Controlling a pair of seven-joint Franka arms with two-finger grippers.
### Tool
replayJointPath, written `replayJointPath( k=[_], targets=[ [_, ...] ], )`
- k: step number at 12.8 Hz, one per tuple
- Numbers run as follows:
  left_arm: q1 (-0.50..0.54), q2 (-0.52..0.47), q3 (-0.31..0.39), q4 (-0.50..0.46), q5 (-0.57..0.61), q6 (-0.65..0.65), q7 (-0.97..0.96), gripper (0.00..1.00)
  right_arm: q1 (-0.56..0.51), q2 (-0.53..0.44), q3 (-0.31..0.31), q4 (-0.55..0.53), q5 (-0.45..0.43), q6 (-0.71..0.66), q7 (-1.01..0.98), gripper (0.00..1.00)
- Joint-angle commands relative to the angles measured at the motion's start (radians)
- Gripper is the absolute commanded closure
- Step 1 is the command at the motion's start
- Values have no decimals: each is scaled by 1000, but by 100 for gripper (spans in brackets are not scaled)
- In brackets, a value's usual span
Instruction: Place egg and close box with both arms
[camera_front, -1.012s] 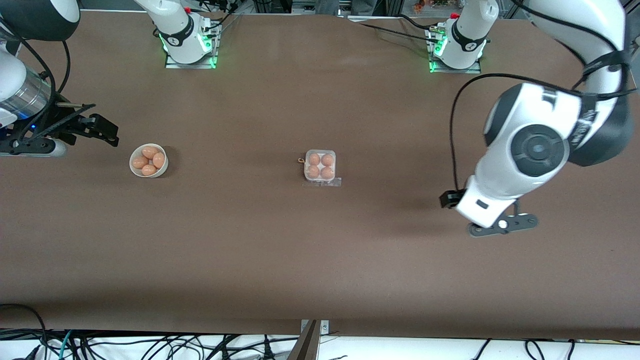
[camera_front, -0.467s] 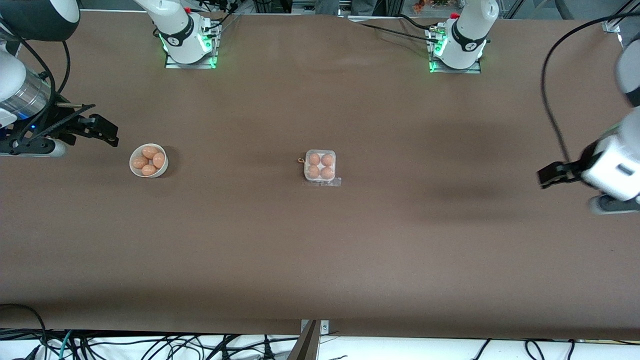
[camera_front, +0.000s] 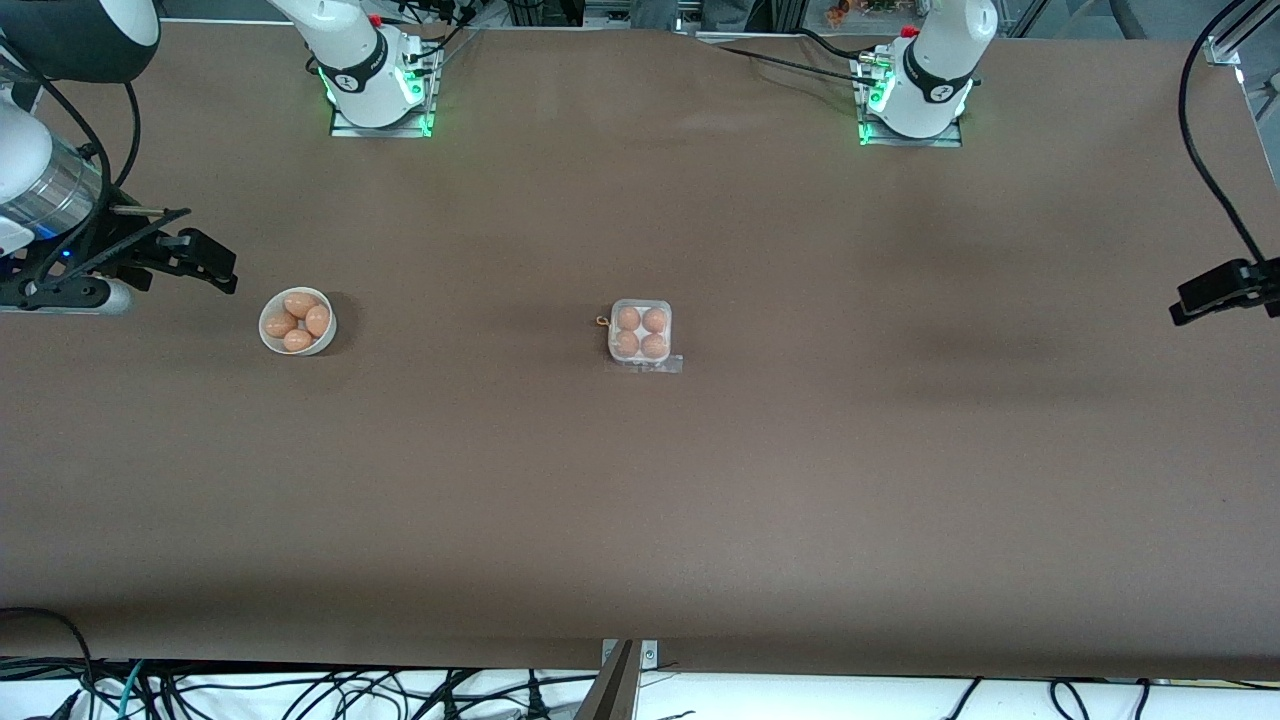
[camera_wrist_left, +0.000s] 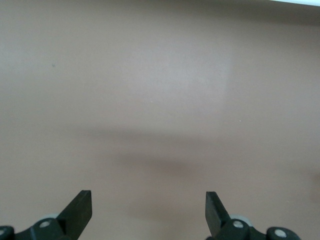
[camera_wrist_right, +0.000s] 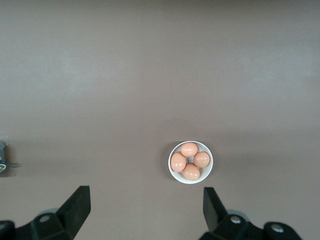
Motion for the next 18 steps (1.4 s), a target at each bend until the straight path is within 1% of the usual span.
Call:
replayJointPath(
  k=[1,3,5,11,13,18],
  targets=[
    [-35,-71,51,-107,-42,21,22,0,-9,-4,8,-1,-16,6,-7,0],
    [-65,-83,60,-130,-33,28,22,0,-9,-4,8,-1,-16,8,-7,0],
    [-115,-88,77,-130,-30,21,17,0,-9,-4,8,-2,-11,8,-7,0],
    [-181,-114,80,-170,0,-34,16,0,-9,-3,8,-1,-12,11,-7,0],
    [-192,-114,80,-178,30,-38,16,0,-11,-3,8,-1,-11,12,-7,0],
    [-195,-108,71,-189,28,-38,2,0,-11,-3,8,-1,-9,11,-7,0]
  ],
)
